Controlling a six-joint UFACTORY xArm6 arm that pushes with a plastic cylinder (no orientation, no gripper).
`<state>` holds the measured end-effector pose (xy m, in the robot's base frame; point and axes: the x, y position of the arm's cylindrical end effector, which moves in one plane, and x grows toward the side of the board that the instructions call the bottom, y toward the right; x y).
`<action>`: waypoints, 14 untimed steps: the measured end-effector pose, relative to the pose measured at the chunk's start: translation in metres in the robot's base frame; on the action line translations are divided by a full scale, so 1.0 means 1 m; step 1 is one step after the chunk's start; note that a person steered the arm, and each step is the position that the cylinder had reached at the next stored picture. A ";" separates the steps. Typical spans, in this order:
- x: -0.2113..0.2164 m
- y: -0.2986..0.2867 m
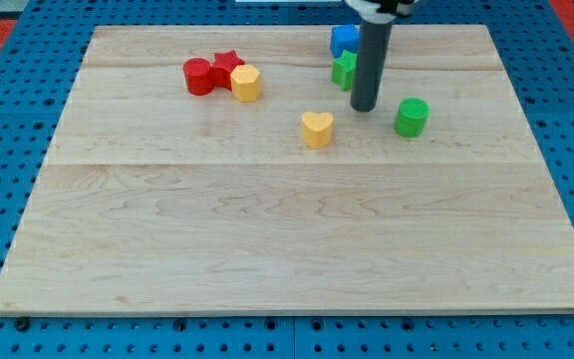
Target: Push the yellow heart into the red circle
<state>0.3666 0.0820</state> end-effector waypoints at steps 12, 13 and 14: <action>0.025 -0.072; 0.009 -0.108; 0.004 -0.129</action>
<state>0.3707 -0.0473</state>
